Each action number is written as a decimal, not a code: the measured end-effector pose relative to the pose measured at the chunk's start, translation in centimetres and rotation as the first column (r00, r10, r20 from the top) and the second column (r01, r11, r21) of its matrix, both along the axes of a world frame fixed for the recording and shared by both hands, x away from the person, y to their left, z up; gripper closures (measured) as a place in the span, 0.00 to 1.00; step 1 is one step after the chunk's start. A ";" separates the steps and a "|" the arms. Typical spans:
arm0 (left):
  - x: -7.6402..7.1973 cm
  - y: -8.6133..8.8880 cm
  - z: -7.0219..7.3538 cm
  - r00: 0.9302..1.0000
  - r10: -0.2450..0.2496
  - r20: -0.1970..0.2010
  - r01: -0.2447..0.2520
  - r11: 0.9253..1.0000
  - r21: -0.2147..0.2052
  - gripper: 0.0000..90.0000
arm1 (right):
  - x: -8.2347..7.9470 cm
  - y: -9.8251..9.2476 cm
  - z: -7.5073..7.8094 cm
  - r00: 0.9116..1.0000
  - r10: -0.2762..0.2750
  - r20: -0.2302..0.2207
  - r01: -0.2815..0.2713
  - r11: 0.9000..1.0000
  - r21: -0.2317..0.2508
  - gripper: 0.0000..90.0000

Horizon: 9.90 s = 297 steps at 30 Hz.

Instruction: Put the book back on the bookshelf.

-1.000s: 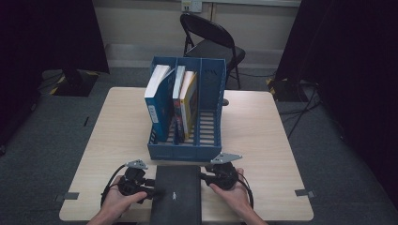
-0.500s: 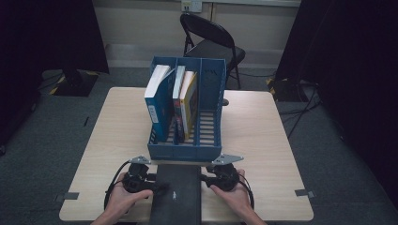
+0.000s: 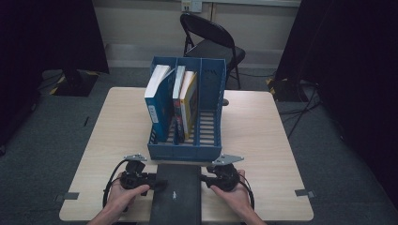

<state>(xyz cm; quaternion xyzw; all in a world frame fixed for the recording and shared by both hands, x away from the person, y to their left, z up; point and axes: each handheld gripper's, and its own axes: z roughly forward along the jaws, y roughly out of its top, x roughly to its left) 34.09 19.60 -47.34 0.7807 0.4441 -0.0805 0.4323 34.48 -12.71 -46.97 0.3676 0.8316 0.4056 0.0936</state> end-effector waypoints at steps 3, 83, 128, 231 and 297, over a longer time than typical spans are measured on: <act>-0.1 0.4 0.3 1.000 0.013 0.003 -0.013 0.999 -0.045 0.49 | 0.0 -0.1 0.0 1.000 -0.001 0.001 0.001 1.000 -0.002 0.60; 2.4 -2.7 0.0 0.991 -0.091 -0.094 0.071 0.978 -0.196 0.61 | -1.4 0.5 0.3 0.989 0.144 -0.036 -0.142 0.989 0.044 0.36; -0.3 -2.4 2.9 0.982 -0.128 0.136 0.154 0.966 -0.206 0.75 | -0.5 0.6 -0.3 0.967 0.200 -0.155 -0.164 0.961 0.221 0.08; -0.7 0.9 6.7 0.923 0.032 0.383 0.029 0.988 -0.154 0.51 | -0.2 -0.6 8.9 0.979 0.150 0.135 -0.186 0.932 0.312 0.53; -2.0 1.8 5.1 0.926 0.039 0.377 -0.043 0.999 0.003 0.17 | -1.0 3.8 8.4 0.918 0.341 0.202 -0.372 0.917 0.142 0.58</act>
